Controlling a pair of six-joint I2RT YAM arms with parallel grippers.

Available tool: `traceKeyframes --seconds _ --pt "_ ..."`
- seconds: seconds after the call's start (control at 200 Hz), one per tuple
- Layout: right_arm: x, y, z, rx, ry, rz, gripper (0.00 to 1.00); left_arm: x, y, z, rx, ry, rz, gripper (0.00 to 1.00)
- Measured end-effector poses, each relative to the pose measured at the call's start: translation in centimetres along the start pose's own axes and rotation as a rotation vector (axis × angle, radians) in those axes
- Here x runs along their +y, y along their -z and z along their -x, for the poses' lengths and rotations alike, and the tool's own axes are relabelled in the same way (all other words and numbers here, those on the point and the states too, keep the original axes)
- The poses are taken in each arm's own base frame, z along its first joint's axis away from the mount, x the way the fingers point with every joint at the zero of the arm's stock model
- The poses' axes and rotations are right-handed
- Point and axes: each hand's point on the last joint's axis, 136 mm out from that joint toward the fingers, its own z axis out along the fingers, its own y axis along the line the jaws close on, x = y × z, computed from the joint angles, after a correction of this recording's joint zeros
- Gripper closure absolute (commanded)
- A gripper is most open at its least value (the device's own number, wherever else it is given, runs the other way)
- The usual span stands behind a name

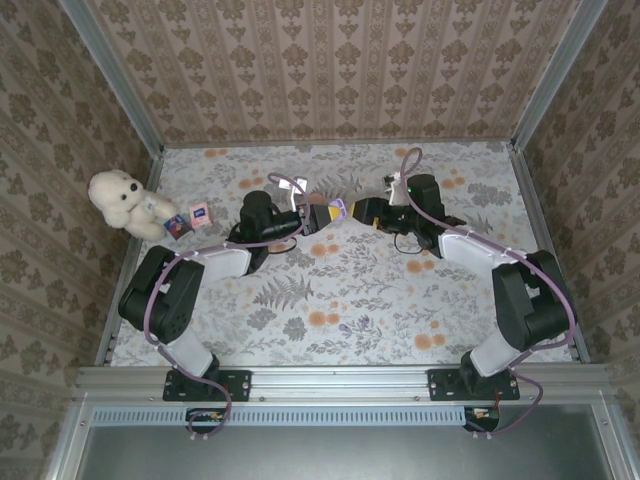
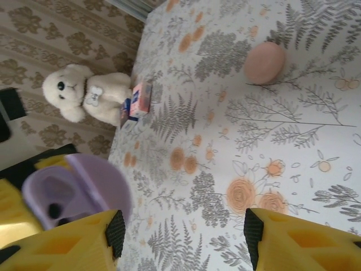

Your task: Insert wireless bluetooth earbuds into charging case

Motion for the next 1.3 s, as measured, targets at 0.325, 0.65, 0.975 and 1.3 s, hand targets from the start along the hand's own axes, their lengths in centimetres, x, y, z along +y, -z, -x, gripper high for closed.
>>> traceKeyframes --seconds 0.325,0.65,0.975,1.3 --pt "1.6 0.4 0.1 0.01 0.007 0.067 0.49 -0.1 0.0 0.0 0.003 0.0 -0.004 0.95" --pt "1.6 -0.5 -0.6 0.031 0.008 0.073 0.52 -0.5 -0.2 0.5 -0.003 -0.012 -0.015 0.95" --pt "1.5 -0.9 -0.6 0.04 0.004 0.075 0.55 -0.7 -0.3 0.3 0.001 -0.012 -0.018 0.95" --pt "2.2 -1.2 0.2 0.034 0.015 0.089 0.64 -0.9 -0.5 0.5 -0.005 -0.017 -0.018 0.95"
